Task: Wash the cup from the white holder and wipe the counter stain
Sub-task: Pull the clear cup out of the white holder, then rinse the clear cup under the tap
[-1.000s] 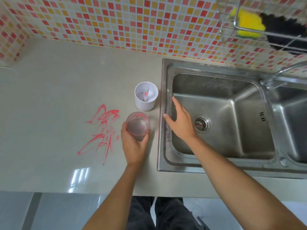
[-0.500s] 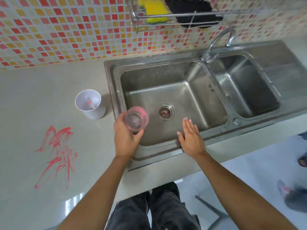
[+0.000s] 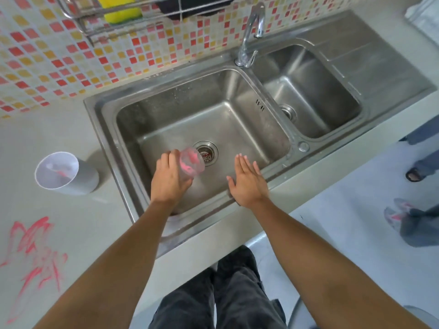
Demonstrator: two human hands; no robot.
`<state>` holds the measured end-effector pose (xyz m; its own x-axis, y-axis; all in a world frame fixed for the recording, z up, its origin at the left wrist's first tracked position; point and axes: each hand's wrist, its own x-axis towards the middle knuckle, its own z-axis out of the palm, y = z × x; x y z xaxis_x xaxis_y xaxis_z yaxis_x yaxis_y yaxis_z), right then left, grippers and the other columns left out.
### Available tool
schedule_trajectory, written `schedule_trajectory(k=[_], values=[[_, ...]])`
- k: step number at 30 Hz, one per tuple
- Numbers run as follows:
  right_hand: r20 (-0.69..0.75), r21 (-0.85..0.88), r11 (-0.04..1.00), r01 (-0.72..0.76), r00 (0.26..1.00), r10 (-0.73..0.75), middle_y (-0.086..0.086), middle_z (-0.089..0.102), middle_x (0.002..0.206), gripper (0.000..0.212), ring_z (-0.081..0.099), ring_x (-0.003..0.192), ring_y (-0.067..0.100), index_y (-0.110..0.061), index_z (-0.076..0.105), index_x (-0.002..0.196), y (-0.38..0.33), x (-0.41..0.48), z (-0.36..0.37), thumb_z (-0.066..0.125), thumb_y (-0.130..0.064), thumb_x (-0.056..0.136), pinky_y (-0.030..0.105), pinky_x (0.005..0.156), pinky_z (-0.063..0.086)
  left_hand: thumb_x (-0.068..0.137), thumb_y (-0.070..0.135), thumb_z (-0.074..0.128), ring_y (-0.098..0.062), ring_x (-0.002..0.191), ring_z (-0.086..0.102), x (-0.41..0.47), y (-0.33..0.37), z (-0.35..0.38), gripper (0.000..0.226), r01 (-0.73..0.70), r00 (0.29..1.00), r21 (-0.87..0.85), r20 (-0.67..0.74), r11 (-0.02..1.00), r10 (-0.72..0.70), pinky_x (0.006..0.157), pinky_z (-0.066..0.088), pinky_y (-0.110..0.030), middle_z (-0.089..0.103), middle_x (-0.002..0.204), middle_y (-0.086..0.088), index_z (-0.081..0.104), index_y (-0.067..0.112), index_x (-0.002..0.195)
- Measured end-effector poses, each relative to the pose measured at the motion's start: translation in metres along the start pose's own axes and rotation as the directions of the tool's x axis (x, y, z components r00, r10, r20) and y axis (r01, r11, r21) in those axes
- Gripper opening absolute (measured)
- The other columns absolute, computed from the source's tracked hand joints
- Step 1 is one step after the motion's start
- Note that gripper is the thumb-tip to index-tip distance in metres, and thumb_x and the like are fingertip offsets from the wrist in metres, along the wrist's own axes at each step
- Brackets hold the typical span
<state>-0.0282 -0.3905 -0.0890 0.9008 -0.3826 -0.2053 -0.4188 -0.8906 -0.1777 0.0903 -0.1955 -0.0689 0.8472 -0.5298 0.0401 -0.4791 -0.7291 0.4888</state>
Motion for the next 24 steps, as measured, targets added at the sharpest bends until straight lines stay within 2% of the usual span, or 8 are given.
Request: schedule_trajectory(k=[5, 9, 13, 16, 18, 21, 24], values=[[-0.006, 0.007, 1.000, -0.004, 1.000, 0.004, 0.008, 0.011, 0.161, 0.070, 0.004, 0.148, 0.017, -0.007, 0.007, 0.153, 0.001, 0.001, 0.000, 0.033, -0.040, 0.097, 0.038, 0.121, 0.002, 0.065, 0.019, 0.078, -0.033, 0.091, 0.046, 0.016, -0.007, 0.007, 0.065, -0.093, 0.995, 0.204, 0.050, 0.975, 0.085, 0.080, 0.045, -0.039, 0.048, 0.108, -0.017, 0.046, 0.005, 0.120], [-0.015, 0.008, 1.000, -0.005, 1.000, 0.006, 0.009, 0.015, 0.160, 0.070, 0.007, 0.148, 0.019, -0.006, 0.009, 0.152, 0.000, 0.001, 0.000, 0.035, -0.040, 0.096, 0.038, 0.121, 0.003, 0.065, 0.019, 0.076, -0.032, 0.092, 0.045, 0.025, -0.013, 0.009, 0.064, -0.145, 0.988, 0.304, 0.094, 0.942, 0.121, 0.084, 0.036, -0.035, 0.048, 0.110, -0.016, 0.046, 0.007, 0.121], [-0.019, 0.014, 1.000, -0.006, 1.000, 0.006, 0.009, 0.017, 0.160, 0.070, 0.009, 0.148, 0.019, -0.006, 0.011, 0.152, 0.000, 0.001, -0.001, 0.036, -0.039, 0.096, 0.037, 0.121, 0.004, 0.059, 0.011, 0.079, -0.032, 0.090, 0.044, 0.030, -0.011, 0.006, 0.070, -0.167, 0.985, 0.327, 0.096, 0.930, 0.144, 0.086, 0.041, -0.038, 0.046, 0.109, -0.018, 0.044, 0.008, 0.120], [-0.024, 0.018, 1.000, -0.012, 1.000, 0.012, 0.008, 0.018, 0.159, 0.070, 0.010, 0.148, 0.019, -0.006, 0.012, 0.152, 0.000, 0.001, -0.001, 0.037, -0.039, 0.095, 0.038, 0.121, 0.005, 0.057, 0.002, 0.072, -0.032, 0.089, 0.043, 0.033, -0.008, 0.003, 0.066, -0.186, 0.982, 0.350, 0.073, 0.918, 0.171, 0.087, 0.041, -0.038, 0.046, 0.107, -0.018, 0.046, 0.008, 0.118], [-0.022, 0.021, 1.000, -0.012, 1.000, 0.012, 0.008, 0.017, 0.159, 0.070, 0.010, 0.148, 0.019, -0.006, 0.012, 0.152, -0.001, 0.000, -0.001, 0.037, -0.039, 0.095, 0.037, 0.121, 0.004, 0.057, -0.001, 0.070, -0.032, 0.091, 0.044, 0.037, -0.009, 0.003, 0.068, -0.208, 0.978, 0.390, 0.078, 0.897, 0.193, 0.093, 0.039, -0.040, 0.047, 0.107, -0.017, 0.046, 0.010, 0.119], [-0.024, 0.026, 1.000, -0.016, 1.000, 0.016, 0.008, 0.017, 0.159, 0.070, 0.010, 0.148, 0.019, -0.007, 0.012, 0.152, 0.000, 0.000, -0.001, 0.036, -0.039, 0.095, 0.037, 0.121, 0.004, 0.055, -0.003, 0.071, -0.033, 0.103, 0.040, 0.040, -0.009, 0.000, 0.073, -0.238, 0.970, 0.459, 0.076, 0.856, 0.229, 0.106, 0.034, -0.050, 0.049, 0.109, -0.018, 0.046, 0.011, 0.123], [-0.022, 0.031, 0.999, -0.014, 1.000, 0.015, 0.009, 0.017, 0.159, 0.070, 0.010, 0.148, 0.019, -0.006, 0.012, 0.152, 0.000, 0.000, 0.000, 0.036, -0.040, 0.095, 0.038, 0.121, 0.005, 0.055, -0.006, 0.068, -0.034, 0.109, 0.041, 0.041, -0.007, -0.003, 0.076, -0.276, 0.959, 0.530, 0.092, 0.802, 0.269, 0.111, 0.028, -0.054, 0.049, 0.116, -0.020, 0.044, 0.012, 0.125]])
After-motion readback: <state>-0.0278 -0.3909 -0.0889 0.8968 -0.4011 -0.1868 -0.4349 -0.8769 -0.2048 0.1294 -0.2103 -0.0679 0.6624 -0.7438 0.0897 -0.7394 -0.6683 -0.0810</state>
